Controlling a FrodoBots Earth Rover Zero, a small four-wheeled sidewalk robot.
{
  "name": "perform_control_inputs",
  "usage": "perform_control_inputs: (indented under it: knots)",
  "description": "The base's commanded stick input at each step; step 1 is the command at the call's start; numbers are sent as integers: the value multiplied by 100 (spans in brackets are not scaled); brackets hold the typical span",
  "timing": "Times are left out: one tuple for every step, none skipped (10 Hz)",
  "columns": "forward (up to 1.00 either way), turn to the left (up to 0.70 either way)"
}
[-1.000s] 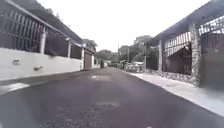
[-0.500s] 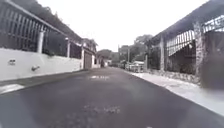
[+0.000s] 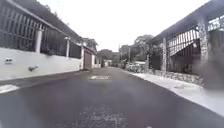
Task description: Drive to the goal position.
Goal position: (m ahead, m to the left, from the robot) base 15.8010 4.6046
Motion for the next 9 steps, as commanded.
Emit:
perform_control_inputs:
  knots:
    - [50,0]
    - [50,-24]
    - [50,-47]
    - [50,-50]
    - [50,-50]
    - [50,-50]
    - [50,-46]
    - [50,0]
    - [50,0]
